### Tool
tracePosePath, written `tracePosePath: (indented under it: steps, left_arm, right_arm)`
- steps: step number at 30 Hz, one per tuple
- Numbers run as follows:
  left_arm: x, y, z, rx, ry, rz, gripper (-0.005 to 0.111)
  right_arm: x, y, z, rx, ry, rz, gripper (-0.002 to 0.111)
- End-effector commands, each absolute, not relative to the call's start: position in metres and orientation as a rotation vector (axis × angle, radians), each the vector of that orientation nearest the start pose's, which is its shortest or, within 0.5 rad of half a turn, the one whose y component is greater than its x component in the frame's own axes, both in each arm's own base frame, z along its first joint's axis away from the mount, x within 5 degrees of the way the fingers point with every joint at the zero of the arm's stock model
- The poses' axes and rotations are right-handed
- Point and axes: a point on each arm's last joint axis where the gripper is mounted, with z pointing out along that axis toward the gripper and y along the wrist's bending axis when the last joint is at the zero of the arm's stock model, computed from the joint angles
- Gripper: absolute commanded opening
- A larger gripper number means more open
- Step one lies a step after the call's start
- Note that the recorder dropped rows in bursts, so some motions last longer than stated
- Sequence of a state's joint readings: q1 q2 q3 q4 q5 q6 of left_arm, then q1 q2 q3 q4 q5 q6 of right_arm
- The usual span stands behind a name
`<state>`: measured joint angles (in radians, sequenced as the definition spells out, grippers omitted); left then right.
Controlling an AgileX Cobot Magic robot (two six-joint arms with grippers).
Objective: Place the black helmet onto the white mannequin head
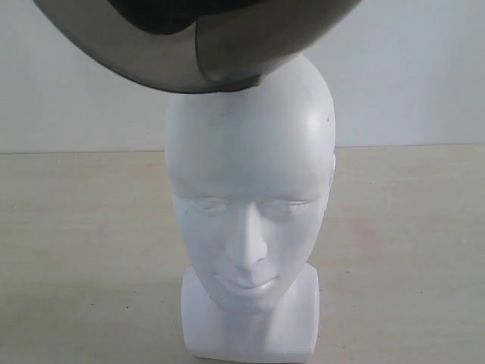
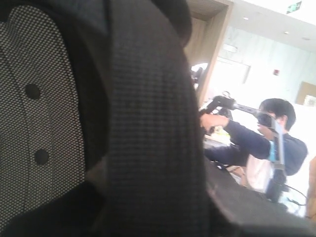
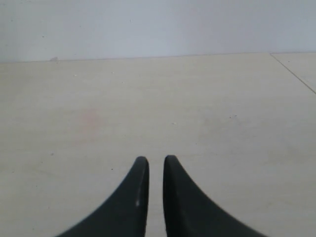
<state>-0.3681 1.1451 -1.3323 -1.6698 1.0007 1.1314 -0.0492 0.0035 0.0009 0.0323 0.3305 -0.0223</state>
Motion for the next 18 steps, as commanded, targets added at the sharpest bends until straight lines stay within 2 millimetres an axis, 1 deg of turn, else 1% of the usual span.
tracePosePath:
  steps: [1,7,12,15,18]
  left_arm:
    - [0.155,-0.137,0.520,0.731,1.166,-1.358,0.004]
    - [0.159,-0.136,0.521,0.688,1.178,-1.333,0.004]
    - [0.166,-0.134,0.520,0.634,1.222,-1.261,0.004]
    - [0.168,-0.131,0.526,0.590,1.282,-1.200,0.004]
    - [0.168,-0.125,0.539,0.556,1.308,-1.091,0.004]
  right_arm:
    - [0.054,-0.002,0.184,0.045,1.802,-0.021,0.012]
    - [0.054,-0.002,0.184,0.045,1.805,-0.021,0.012]
    - [0.054,-0.002,0.184,0.045,1.805,-0.021,0.012]
    - [0.054,-0.002,0.184,0.045,1.805,-0.021,0.012]
    - [0.054,-0.002,0.184,0.045,1.805,-0.021,0.012]
